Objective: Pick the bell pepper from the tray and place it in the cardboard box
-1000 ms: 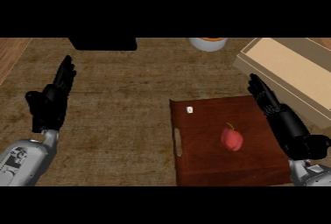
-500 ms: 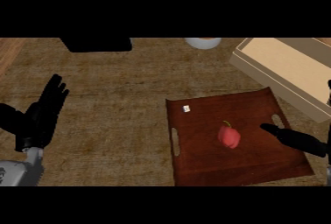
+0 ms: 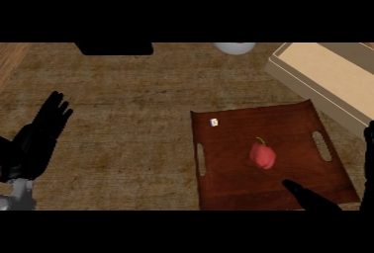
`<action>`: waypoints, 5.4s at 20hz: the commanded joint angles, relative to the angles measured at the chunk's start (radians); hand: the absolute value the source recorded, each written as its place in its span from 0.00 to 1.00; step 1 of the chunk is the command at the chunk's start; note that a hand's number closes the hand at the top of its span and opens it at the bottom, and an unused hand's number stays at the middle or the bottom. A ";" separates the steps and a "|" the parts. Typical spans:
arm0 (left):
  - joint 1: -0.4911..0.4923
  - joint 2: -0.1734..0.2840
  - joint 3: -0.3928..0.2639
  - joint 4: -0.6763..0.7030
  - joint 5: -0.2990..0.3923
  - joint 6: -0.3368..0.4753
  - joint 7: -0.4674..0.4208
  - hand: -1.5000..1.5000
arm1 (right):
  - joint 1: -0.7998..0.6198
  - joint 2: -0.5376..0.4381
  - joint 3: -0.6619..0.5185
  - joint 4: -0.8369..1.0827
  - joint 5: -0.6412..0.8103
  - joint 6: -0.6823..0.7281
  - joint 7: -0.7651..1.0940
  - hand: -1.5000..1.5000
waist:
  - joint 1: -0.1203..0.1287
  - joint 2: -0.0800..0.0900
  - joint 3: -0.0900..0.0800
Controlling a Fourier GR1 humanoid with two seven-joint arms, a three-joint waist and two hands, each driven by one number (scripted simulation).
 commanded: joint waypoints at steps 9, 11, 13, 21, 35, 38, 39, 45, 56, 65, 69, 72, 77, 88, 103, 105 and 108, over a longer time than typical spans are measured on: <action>-0.008 0.031 0.027 0.001 0.024 -0.060 0.006 0.50 | 0.037 -0.123 0.063 -0.101 0.388 0.539 0.668 0.00 | 0.037 0.017 -0.005; 0.005 0.020 0.021 -0.020 0.038 -0.069 0.010 0.50 | -0.023 -0.099 0.099 -0.151 0.389 0.667 0.796 0.00 | 0.054 0.015 -0.004; -0.006 -0.029 -0.010 0.021 -0.001 -0.048 -0.030 0.50 | -0.102 -0.065 0.144 -0.137 0.400 0.782 0.894 0.00 | 0.043 0.017 0.000; 0.027 -0.004 0.019 -0.031 0.004 -0.073 -0.002 0.50 | -0.388 0.255 0.256 -0.009 0.396 1.021 1.219 0.00 | 0.040 0.009 0.004; 0.028 -0.049 0.047 -0.048 -0.034 -0.066 0.037 0.50 | -0.419 0.337 0.118 0.146 0.413 1.067 1.102 0.00 | 0.017 0.007 0.006; 0.009 -0.041 0.093 0.001 -0.028 -0.119 0.032 0.50 | -0.424 0.367 0.127 0.105 0.439 1.116 1.103 0.00 | 0.014 0.006 0.006; -0.010 -0.033 0.118 0.001 -0.013 -0.119 0.054 0.50 | -0.434 0.385 0.146 0.122 0.470 1.105 1.105 0.00 | 0.015 0.006 0.006; -0.035 -0.082 0.109 0.031 -0.062 -0.122 0.044 0.50 | -0.440 0.386 0.108 0.155 0.519 1.114 1.017 0.00 | 0.010 0.007 0.006; 0.046 -0.095 0.147 -0.016 -0.084 -0.167 0.033 0.50 | -0.418 0.417 0.035 0.219 0.564 1.153 0.973 0.00 | 0.013 0.006 0.006; 0.040 -0.096 0.179 -0.053 -0.096 -0.184 0.083 0.50 | -0.465 0.454 0.092 0.334 0.580 1.110 1.062 0.00 | 0.018 0.006 0.006; -0.026 -0.128 0.177 0.009 -0.114 -0.171 0.094 0.50 | -0.518 0.454 -0.033 0.412 0.578 1.138 0.974 0.00 | 0.014 0.008 0.006; 0.059 -0.182 0.142 -0.058 -0.150 -0.161 0.066 0.50 | -0.420 0.433 0.018 0.389 0.612 1.105 0.948 0.00 | 0.015 0.006 0.006; 0.036 -0.125 0.229 -0.043 -0.119 -0.232 0.095 0.50 | -0.371 0.450 0.025 0.384 0.616 1.098 0.934 0.00 | 0.013 0.007 0.006; 0.035 -0.205 0.229 -0.059 -0.175 -0.242 0.113 0.50 | -0.450 0.439 -0.046 0.547 0.625 0.990 0.867 0.00 | 0.017 0.007 0.006; 0.046 -0.247 0.266 -0.138 -0.218 -0.274 0.173 0.50 | -0.467 0.420 -0.021 0.581 0.684 0.952 0.754 1.00 | 0.017 0.006 0.006; 0.009 -0.238 0.269 -0.062 -0.223 -0.262 0.135 0.50 | -0.566 0.334 -0.071 0.643 0.555 1.007 0.535 1.00 | 0.025 0.011 0.007; 0.018 -0.234 0.250 -0.106 -0.215 -0.275 0.159 0.50 | -0.611 0.256 -0.065 0.680 0.441 1.096 0.293 1.00 | 0.046 0.014 0.009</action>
